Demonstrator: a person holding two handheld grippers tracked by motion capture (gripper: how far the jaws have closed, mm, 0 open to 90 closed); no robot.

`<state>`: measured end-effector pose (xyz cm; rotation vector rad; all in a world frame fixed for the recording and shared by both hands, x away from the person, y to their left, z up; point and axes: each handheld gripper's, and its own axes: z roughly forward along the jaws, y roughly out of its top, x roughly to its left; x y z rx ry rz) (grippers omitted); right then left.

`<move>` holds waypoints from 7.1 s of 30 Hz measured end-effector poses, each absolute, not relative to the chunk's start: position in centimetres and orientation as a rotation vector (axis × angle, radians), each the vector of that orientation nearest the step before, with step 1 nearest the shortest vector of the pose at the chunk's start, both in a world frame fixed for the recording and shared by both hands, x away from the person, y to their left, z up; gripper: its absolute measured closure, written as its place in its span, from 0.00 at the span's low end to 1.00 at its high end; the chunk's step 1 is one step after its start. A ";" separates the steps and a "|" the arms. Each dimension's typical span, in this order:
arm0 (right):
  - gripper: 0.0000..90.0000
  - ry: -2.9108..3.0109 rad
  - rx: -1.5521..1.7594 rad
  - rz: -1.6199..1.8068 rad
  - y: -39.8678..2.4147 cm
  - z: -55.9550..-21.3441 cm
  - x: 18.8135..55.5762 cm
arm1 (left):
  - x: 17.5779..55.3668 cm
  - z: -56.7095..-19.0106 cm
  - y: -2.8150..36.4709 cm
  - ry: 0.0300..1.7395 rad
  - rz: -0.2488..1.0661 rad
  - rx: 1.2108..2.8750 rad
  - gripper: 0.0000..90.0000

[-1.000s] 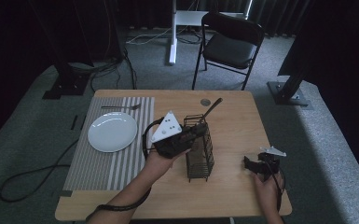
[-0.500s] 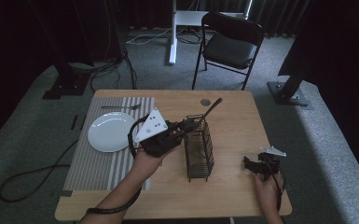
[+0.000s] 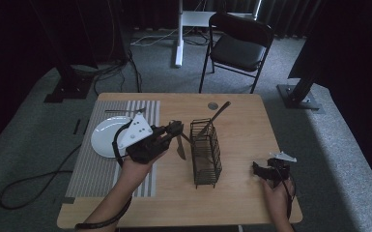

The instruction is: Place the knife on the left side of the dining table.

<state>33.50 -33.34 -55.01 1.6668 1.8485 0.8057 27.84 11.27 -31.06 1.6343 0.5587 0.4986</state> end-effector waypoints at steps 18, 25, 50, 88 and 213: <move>0.14 1.850 1.668 0.805 -33.3 -55.0 33.5 | 28.1 -35.2 17.5 0.764 0.591 1.573 0.93; 0.14 1.848 1.667 0.806 -33.3 -55.0 33.5 | 28.4 -37.3 19.3 0.875 0.624 1.541 0.93; 0.14 1.848 1.669 0.805 -33.3 -55.0 33.5 | 29.6 -42.6 20.6 1.058 0.630 1.508 0.93; 0.14 1.848 1.669 0.805 -33.3 -55.0 33.5 | 29.6 -45.0 27.7 1.314 0.705 1.382 0.79; 0.14 1.848 1.669 0.805 -33.3 -55.0 33.5 | 26.7 -53.9 31.2 1.653 0.744 1.665 0.00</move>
